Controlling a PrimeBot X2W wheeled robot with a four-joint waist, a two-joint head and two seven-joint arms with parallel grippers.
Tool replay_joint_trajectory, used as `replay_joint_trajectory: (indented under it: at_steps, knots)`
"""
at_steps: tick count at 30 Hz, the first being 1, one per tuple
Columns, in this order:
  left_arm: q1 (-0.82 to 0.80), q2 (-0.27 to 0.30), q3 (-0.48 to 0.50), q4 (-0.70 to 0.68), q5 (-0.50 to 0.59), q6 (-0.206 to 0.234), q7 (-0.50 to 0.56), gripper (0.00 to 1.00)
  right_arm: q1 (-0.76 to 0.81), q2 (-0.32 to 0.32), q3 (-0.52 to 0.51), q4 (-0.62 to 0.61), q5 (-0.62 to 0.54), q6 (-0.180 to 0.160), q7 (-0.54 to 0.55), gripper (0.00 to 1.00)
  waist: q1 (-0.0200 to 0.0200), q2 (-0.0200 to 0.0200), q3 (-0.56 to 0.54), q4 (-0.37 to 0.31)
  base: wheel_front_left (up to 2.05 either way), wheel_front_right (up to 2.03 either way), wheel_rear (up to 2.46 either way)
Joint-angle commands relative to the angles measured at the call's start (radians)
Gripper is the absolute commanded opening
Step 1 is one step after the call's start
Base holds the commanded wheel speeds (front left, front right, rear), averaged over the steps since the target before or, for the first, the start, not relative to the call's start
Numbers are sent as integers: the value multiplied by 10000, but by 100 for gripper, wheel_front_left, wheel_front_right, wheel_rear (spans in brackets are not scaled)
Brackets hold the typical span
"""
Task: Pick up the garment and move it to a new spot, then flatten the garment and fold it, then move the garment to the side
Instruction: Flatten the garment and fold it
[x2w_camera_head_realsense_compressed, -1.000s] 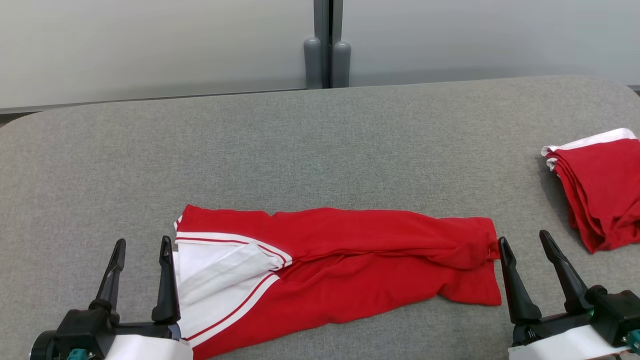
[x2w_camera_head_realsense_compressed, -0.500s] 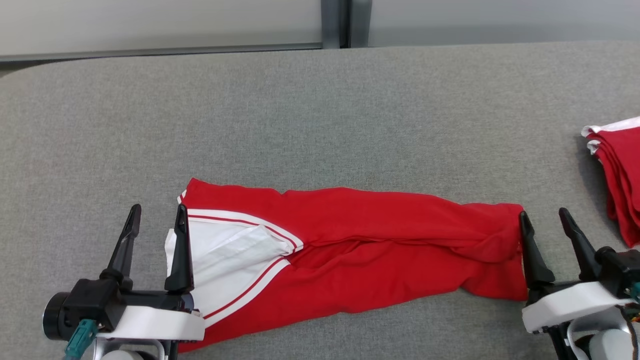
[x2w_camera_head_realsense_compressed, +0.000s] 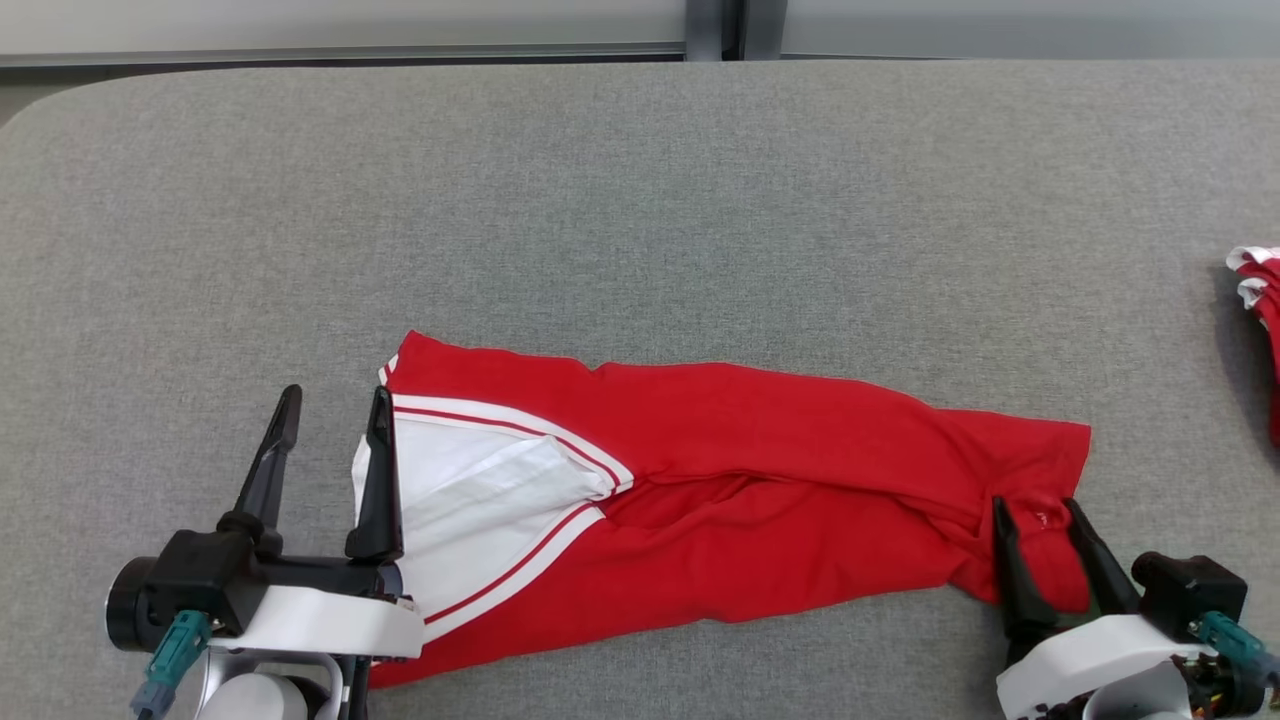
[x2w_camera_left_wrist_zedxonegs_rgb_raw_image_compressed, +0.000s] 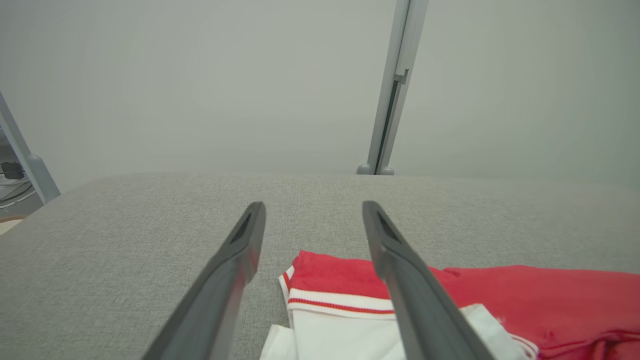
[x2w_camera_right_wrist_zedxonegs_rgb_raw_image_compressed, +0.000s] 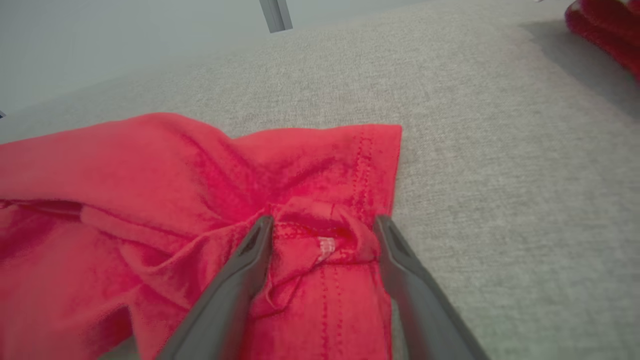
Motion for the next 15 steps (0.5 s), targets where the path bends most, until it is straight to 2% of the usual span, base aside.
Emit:
replay_joint_trajectory:
  at_steps: [1,3,4,5,6,11,15]
  knots:
    - [-34,-16,90,1,89,-43,-7,100,761,235,164,482,-145,-4,589,100,0,0,-39,-60,0,0,0]
    - [23,-37,175,16,112,-81,-7,100,839,319,231,350,-145,-4,912,100,0,0,-84,-133,0,0,0]
    - [28,-54,201,22,133,-89,-7,100,839,348,297,323,-204,-3,1083,60,0,0,-92,-156,0,0,0]
    - [19,-72,217,35,154,-113,-7,100,786,383,378,286,-202,-3,1251,26,0,0,-105,-176,0,0,0]
    - [5,-83,232,49,173,-150,-8,100,720,405,435,271,-140,-1,1453,0,0,0,-114,-194,0,0,0]
    - [-27,-128,309,90,246,-238,-8,100,372,270,361,-152,-21,-6,1644,0,0,0,-172,-246,0,0,0]
    - [46,-180,408,123,296,-285,-8,100,336,-346,-384,-931,8,-30,1214,0,0,0,-242,-286,0,0,0]
